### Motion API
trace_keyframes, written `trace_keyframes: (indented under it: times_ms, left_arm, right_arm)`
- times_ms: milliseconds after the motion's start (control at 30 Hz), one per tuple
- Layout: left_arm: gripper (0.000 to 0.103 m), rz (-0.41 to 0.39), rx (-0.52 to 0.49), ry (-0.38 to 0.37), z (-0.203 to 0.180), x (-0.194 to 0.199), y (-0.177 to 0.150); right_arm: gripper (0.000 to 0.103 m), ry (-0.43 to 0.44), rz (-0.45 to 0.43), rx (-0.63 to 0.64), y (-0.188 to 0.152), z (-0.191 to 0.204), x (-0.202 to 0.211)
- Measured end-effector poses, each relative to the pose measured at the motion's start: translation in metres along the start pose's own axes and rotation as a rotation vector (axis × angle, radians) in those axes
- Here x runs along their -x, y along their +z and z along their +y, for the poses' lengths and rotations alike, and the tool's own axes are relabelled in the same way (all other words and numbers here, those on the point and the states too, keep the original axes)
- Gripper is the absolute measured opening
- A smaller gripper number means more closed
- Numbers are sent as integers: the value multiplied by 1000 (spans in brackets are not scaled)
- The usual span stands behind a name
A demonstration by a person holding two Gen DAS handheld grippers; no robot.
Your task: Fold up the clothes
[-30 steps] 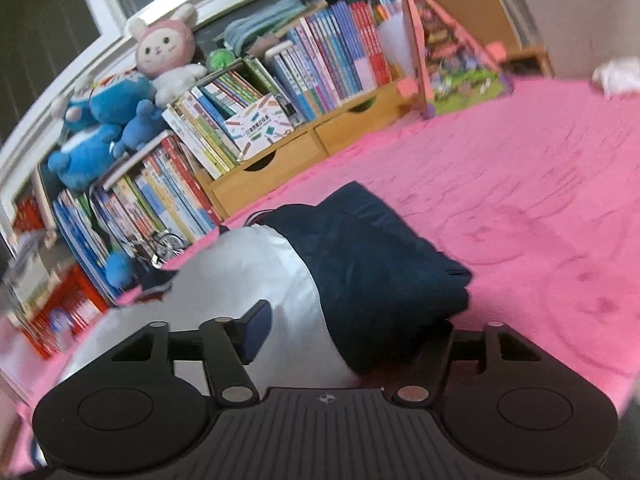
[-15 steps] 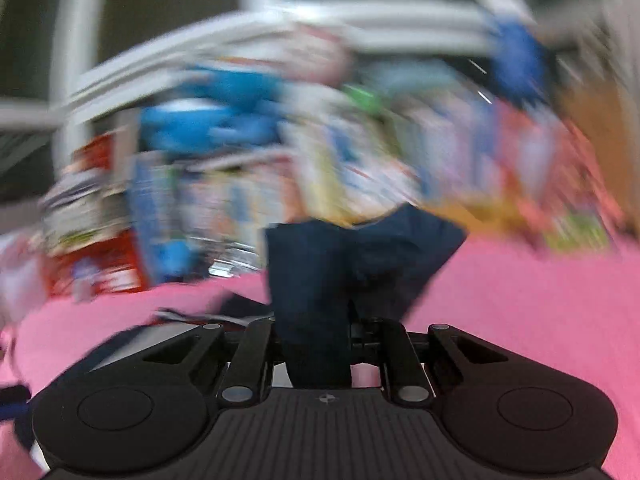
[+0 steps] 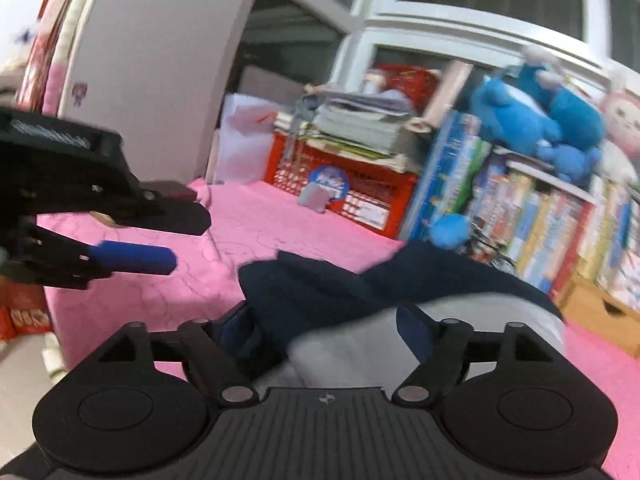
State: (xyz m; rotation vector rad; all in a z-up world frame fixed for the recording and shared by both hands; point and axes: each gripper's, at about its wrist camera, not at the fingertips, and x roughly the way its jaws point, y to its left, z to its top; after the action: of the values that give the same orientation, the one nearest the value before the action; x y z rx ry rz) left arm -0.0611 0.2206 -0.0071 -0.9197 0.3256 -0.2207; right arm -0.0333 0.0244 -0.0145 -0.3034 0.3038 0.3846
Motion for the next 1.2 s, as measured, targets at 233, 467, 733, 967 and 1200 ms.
trace_keyframes:
  times_ms: [233, 467, 733, 967, 1200]
  left_arm:
    - [51, 128, -7, -68, -14, -16, -20]
    - [55, 223, -49, -42, -26, -52, -36]
    - [15, 146, -85, 60, -25, -78, -32]
    - [15, 97, -198, 97, -24, -50, -28]
    - [12, -34, -452, 289, -39, -25, -21]
  right_arm:
    - [84, -126, 19, -128, -40, -25, 56]
    - [82, -253, 69, -275, -70, -49, 52]
    - [29, -337, 85, -350, -77, -72, 33]
    - [29, -391, 59, -186, -86, -73, 48]
    - [17, -360, 47, -152, -89, -61, 43]
